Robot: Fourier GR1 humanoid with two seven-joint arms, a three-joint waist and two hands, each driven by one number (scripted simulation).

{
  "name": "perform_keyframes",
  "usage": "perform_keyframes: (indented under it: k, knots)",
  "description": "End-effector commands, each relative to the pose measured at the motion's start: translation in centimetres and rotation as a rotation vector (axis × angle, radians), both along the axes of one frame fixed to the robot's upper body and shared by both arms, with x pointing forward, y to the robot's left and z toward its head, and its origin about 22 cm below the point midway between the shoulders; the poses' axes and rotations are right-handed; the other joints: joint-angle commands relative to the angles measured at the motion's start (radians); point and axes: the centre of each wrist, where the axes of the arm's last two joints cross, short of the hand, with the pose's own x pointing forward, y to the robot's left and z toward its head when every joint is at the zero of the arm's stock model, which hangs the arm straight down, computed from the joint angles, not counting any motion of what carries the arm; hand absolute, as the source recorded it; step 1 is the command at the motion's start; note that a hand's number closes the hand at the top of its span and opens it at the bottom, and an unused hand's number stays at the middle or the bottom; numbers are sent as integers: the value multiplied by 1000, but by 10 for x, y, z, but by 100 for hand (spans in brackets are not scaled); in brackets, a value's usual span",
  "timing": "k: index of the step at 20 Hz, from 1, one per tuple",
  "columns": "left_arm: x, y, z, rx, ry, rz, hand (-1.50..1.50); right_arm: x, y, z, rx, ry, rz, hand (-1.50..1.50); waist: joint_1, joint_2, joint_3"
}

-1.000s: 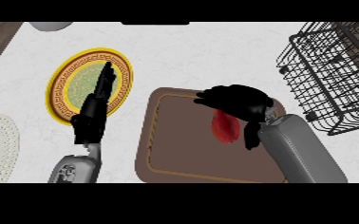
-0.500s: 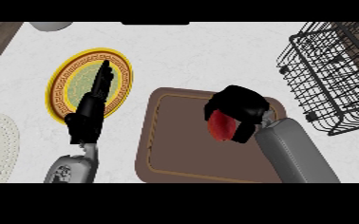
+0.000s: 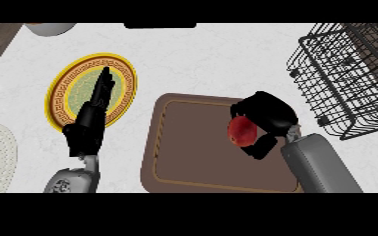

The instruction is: Pick the pear from the tray and place it in the tiered basket

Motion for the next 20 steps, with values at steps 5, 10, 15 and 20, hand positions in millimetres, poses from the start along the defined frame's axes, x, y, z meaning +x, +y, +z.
perform_keyframes:
  k: [5, 10, 15, 20]
  knots:
    - [-16, 9, -8, -18, 20, 50, 0, -60, -109, -9, -327, -50, -482, 150, -60, -10, 1]
    - [-8, 4, -3, -14, 12, 27, 0, -84, -111, 55, -268, -206, -603, 150, -42, -2, 0]
    - [-1, 4, -1, 5, 6, 47, 0, -113, -118, 114, -180, -342, -661, 150, -46, -2, 0]
    - [-1, -11, 2, -15, 1, 8, 0, -138, -127, 178, -92, -413, -704, 150, -30, 0, 1]
